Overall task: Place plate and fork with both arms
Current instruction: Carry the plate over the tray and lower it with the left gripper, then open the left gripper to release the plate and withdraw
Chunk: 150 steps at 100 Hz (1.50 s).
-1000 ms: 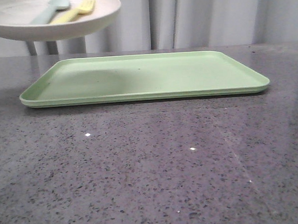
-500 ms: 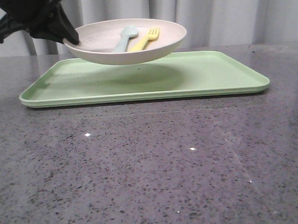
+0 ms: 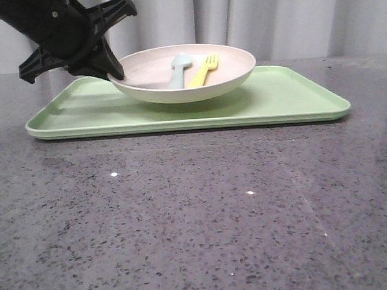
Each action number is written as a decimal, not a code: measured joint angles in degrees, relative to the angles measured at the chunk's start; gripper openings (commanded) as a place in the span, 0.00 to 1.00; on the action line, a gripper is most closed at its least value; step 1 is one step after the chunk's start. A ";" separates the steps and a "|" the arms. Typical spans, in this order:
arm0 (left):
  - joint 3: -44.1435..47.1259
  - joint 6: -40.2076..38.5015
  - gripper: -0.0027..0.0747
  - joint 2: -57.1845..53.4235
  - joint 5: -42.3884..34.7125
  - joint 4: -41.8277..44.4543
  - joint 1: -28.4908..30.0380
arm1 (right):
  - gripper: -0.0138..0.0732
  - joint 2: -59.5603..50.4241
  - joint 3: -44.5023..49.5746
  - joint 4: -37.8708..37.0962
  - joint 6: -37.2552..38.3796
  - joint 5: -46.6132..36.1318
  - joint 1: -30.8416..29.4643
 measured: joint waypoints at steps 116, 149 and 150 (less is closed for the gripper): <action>5.64 -2.04 0.01 0.14 -4.61 -1.33 -0.09 | 0.64 0.00 0.00 0.00 0.00 -0.70 0.00; 5.64 -2.04 0.20 0.14 -4.76 -1.33 -0.09 | 0.64 0.00 0.00 0.00 0.00 -0.80 0.00; 5.64 -2.04 0.21 0.14 -4.76 -1.33 -0.09 | 0.64 0.00 0.00 0.00 0.00 -0.80 0.00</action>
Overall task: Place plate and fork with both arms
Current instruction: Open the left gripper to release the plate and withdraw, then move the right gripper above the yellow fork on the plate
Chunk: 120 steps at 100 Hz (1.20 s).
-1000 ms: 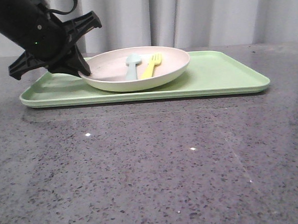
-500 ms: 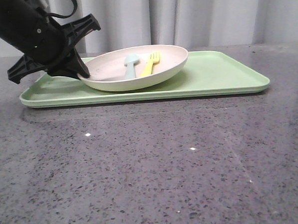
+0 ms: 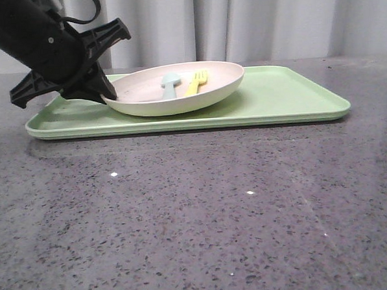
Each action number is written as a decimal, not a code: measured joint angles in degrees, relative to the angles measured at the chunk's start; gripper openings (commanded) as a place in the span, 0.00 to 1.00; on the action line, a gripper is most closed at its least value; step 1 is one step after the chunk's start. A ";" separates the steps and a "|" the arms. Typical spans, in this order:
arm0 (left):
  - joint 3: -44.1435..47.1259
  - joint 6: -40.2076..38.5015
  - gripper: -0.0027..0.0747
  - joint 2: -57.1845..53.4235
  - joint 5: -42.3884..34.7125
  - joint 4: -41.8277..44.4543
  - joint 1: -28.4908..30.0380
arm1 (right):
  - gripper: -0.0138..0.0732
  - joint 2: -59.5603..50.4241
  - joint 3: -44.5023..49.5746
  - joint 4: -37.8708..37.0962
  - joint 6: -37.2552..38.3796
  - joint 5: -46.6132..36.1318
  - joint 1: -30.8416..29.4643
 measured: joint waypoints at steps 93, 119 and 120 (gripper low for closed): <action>-0.77 0.00 0.65 -9.50 3.83 8.22 0.59 | 0.64 0.00 0.00 0.00 0.00 -0.12 0.00; 3.09 0.00 0.65 -20.57 7.78 16.17 7.60 | 0.64 0.00 0.00 0.00 0.00 -0.12 0.00; 3.31 0.00 0.65 -20.92 7.78 16.47 7.87 | 0.64 0.00 0.00 0.00 0.00 -0.12 0.00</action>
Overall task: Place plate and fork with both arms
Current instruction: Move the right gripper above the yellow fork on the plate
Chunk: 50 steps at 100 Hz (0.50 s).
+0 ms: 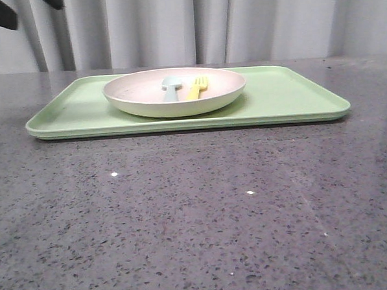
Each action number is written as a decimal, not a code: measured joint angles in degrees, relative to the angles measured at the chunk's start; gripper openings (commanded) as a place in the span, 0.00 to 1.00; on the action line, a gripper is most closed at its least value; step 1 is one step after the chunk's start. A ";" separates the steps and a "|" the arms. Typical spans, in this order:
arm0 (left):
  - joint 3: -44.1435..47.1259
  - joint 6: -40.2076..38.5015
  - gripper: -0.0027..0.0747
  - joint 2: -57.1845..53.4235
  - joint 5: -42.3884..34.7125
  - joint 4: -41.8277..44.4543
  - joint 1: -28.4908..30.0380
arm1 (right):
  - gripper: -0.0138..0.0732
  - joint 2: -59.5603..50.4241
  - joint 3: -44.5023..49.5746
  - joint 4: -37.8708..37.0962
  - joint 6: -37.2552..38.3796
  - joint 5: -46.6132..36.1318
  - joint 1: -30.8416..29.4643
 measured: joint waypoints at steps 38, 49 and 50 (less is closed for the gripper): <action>12.99 0.00 0.65 -21.88 9.11 12.94 11.60 | 0.64 0.00 0.00 0.00 0.00 -0.39 0.00; 15.39 0.00 0.65 -26.77 13.40 16.37 12.47 | 0.64 0.00 0.00 0.00 0.00 -1.20 0.00; 15.65 0.00 0.65 -27.36 14.03 16.61 12.52 | 0.64 0.00 0.00 0.00 0.00 -1.32 0.00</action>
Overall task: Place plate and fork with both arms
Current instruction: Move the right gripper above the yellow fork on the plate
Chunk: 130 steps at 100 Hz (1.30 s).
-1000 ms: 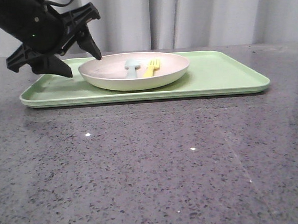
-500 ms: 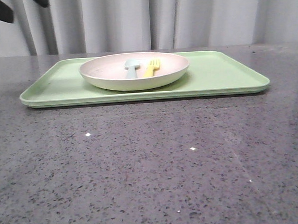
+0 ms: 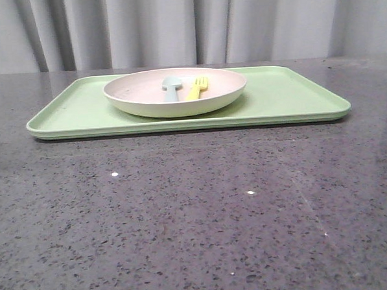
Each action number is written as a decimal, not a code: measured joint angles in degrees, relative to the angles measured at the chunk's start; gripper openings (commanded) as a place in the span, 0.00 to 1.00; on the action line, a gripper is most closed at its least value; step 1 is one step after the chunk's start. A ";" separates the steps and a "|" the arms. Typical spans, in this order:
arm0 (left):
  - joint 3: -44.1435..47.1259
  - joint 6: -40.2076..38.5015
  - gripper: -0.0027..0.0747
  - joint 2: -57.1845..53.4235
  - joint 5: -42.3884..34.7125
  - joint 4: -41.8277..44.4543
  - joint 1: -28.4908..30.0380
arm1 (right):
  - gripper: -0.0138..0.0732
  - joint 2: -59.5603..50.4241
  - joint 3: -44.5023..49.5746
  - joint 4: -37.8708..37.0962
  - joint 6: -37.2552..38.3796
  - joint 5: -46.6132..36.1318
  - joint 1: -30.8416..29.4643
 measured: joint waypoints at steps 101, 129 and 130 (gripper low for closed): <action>7.05 0.00 0.65 -18.98 16.73 2.92 0.09 | 0.63 3.17 -1.22 9.37 -0.99 -5.58 0.11; 7.05 0.00 0.65 -18.98 16.73 2.92 0.09 | 0.61 14.77 -10.15 13.67 -2.60 -4.93 0.79; 7.05 0.00 0.65 -18.98 16.73 2.92 0.09 | 0.61 15.11 -10.42 13.67 -2.60 -4.93 1.05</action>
